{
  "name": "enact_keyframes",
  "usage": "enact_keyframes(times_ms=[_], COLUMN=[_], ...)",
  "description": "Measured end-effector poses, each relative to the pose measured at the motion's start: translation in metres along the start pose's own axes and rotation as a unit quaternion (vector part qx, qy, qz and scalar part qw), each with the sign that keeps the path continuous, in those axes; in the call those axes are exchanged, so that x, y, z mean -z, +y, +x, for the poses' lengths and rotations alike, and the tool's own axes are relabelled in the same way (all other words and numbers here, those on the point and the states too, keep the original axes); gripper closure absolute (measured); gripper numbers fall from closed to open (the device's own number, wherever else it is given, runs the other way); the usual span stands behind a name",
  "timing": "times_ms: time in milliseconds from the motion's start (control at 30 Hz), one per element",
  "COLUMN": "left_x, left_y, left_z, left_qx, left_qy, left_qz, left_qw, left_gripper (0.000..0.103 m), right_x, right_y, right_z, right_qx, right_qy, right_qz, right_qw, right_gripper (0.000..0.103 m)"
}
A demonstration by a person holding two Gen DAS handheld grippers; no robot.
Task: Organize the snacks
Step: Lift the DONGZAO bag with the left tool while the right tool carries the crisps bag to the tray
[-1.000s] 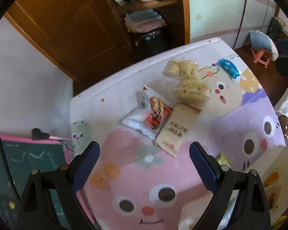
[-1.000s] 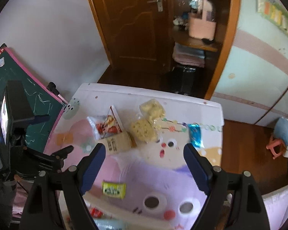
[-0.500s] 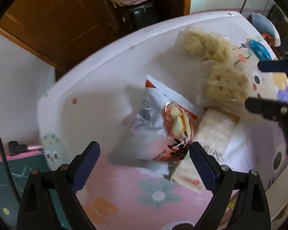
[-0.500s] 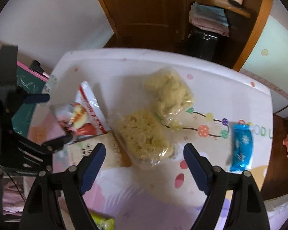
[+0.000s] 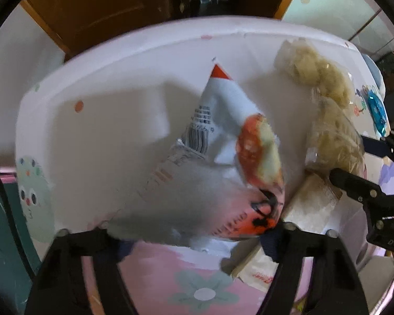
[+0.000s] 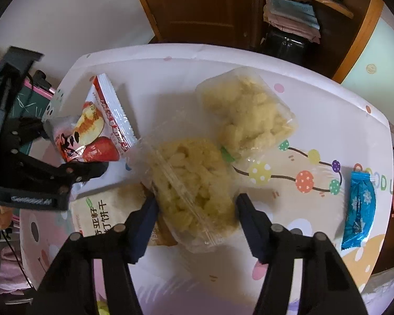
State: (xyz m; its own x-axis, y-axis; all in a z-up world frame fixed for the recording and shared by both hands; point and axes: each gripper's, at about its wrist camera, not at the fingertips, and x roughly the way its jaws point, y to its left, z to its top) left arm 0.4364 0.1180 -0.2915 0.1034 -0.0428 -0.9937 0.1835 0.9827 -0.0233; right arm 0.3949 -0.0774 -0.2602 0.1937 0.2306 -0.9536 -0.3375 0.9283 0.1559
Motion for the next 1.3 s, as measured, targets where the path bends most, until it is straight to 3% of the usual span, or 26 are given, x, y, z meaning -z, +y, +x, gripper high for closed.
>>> enact_keyframes(times_ms=[67, 300, 567, 767, 1067, 1300], left_x=[0.002, 0.02, 0.046, 0.089, 0.162, 0.216], left_y=[-0.002, 0.001, 0.0, -0.006, -0.041, -0.071], left_z=[-0.003, -0.019, -0.061, -0.128, -0.23, -0.283], left_qx=[0.001, 0.01, 0.021, 0.043, 0.043, 0.037], left_qy=[-0.011, -0.047, -0.081, -0.119, -0.179, -0.194], left_qz=[-0.001, -0.033, -0.039, -0.035, -0.027, -0.037], left_qw=[0.9999, 0.9983, 0.9957, 0.9913, 0.9826, 0.9795], left_gripper=[0.062, 0.085, 0.086, 0.086, 0.086, 0.085], right_x=[0.001, 0.014, 0.031, 0.049, 0.107, 0.159], right_y=[0.003, 0.006, 0.017, 0.028, 0.052, 0.059], right_z=[-0.001, -0.014, -0.06, -0.111, -0.206, -0.272], right_qx=[0.0, -0.002, -0.005, -0.021, -0.027, -0.024], right_qy=[-0.002, -0.01, -0.037, -0.069, -0.128, -0.163], right_qz=[0.001, 0.014, 0.003, -0.002, -0.008, 0.009], right_qw=[1.0, 1.0, 0.999, 0.997, 0.991, 0.986], right_gripper=[0.046, 0.048, 0.048, 0.048, 0.048, 0.048])
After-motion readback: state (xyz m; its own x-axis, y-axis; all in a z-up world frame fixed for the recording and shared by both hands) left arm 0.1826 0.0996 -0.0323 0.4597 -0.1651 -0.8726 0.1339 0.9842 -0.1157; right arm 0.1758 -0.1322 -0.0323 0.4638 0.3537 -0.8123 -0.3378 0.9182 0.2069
